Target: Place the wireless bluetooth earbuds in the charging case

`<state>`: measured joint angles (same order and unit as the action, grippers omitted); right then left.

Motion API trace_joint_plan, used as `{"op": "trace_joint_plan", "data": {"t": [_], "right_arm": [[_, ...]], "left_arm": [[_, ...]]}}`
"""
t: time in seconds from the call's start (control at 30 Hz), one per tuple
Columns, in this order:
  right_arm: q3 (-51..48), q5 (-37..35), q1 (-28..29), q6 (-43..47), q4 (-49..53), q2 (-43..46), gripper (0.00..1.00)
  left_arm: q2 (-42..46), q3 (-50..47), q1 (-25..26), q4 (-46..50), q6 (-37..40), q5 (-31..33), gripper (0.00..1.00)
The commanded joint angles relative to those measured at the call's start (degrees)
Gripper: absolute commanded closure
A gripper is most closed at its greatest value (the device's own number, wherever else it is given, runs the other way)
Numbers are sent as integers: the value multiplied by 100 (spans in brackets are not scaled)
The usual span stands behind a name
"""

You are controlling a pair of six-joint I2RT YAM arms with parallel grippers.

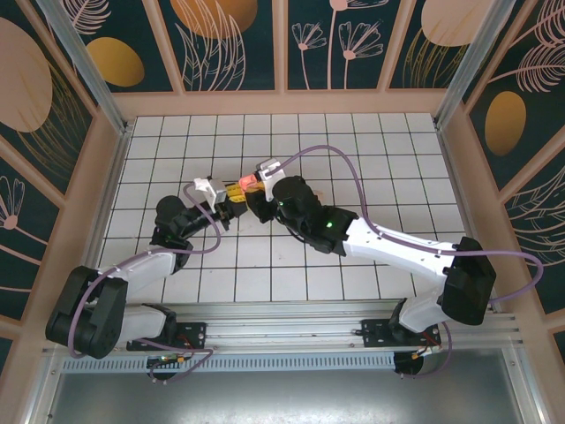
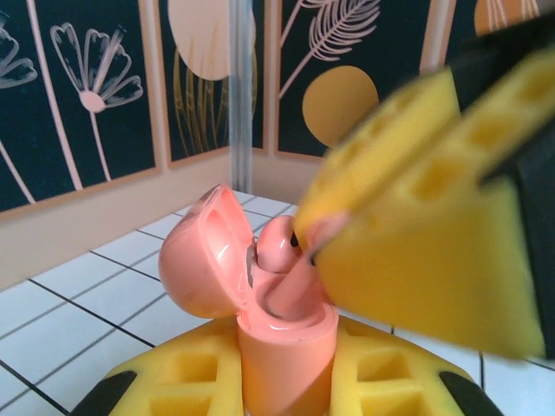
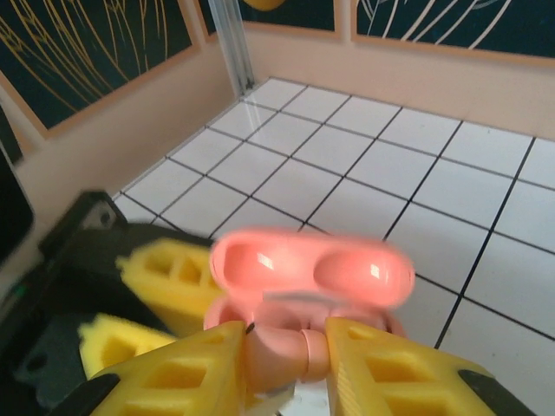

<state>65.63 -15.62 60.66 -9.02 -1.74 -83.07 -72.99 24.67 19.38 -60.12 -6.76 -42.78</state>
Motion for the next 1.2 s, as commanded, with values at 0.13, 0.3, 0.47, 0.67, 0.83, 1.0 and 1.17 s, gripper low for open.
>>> {"op": "trace_joint_plan", "data": {"t": [0.13,0.3,0.47,0.67,0.83,1.0,1.17], "right_arm": [[228,73,80,97,382,-8,61],[327,321,30,52,197,171,51],[307,809,-143,-178,-2,454,46],[74,1376,-520,-740,-206,724,46],[-115,1605,-990,-1556,548,908,46],[-119,1686,-1271,-2003,1967,1116,46],[-316,1705,-1584,-2862,3493,1107,48]], "left_arm": [[215,267,-7,-503,-18,126,86],[200,268,-9,-477,-9,119,86],[180,267,-8,-457,-14,109,85],[137,276,-6,-413,-31,232,85],[49,319,-6,-190,-51,367,85],[-19,259,-8,-181,-66,397,86],[-6,193,-5,-137,-100,486,86]]}}
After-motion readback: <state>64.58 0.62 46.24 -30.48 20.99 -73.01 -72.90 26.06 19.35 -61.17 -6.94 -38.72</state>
